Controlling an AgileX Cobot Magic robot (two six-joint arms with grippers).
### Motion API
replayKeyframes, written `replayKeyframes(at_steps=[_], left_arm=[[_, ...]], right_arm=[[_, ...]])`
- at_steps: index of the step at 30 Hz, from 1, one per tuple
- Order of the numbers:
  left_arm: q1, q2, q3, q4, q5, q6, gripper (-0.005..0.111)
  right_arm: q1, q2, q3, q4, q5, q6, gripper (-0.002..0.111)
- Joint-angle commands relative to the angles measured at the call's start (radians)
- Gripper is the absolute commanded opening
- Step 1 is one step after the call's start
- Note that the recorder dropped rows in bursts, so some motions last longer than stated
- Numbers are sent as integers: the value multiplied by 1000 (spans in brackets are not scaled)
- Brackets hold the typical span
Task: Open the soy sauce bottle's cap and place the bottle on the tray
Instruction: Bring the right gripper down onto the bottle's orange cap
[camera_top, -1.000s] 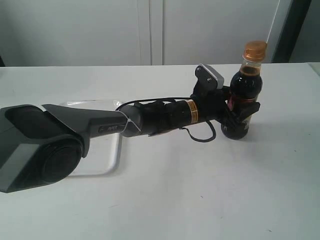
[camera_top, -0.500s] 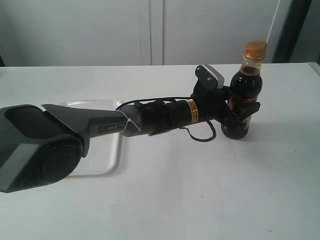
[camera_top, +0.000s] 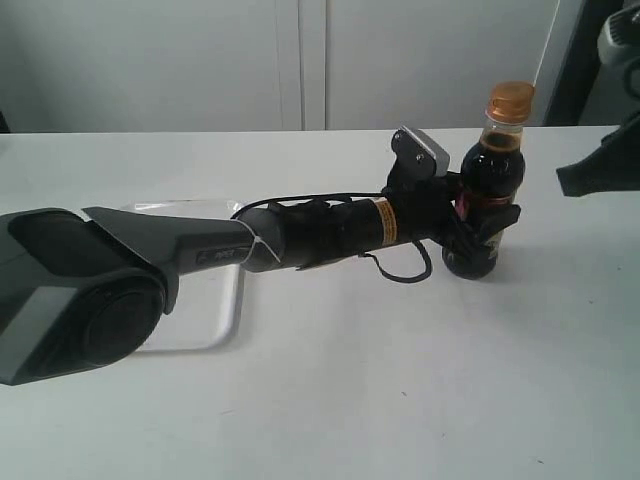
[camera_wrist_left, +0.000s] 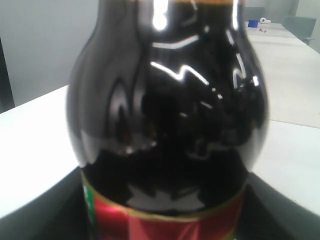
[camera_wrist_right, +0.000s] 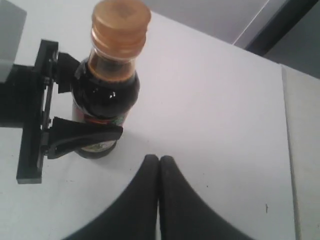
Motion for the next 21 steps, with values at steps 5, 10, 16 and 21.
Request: replayKeyframes(at_steps=[5,10,16,21], left_arm=[[-8,3,5,57,33,-38,0],[-8,3,5,64,33,-46,0],[-8,3,5,64,33,-46,0],[-8,3,5,63,33,-44,0]], right_arm=[[-14,124,-26,-20,-116,-8,0],[-23,145,20,-36,-371,-9,0],[-61,170,70,-33,-531,-9,0],[-145,174,116,-3,-667,-11,0]])
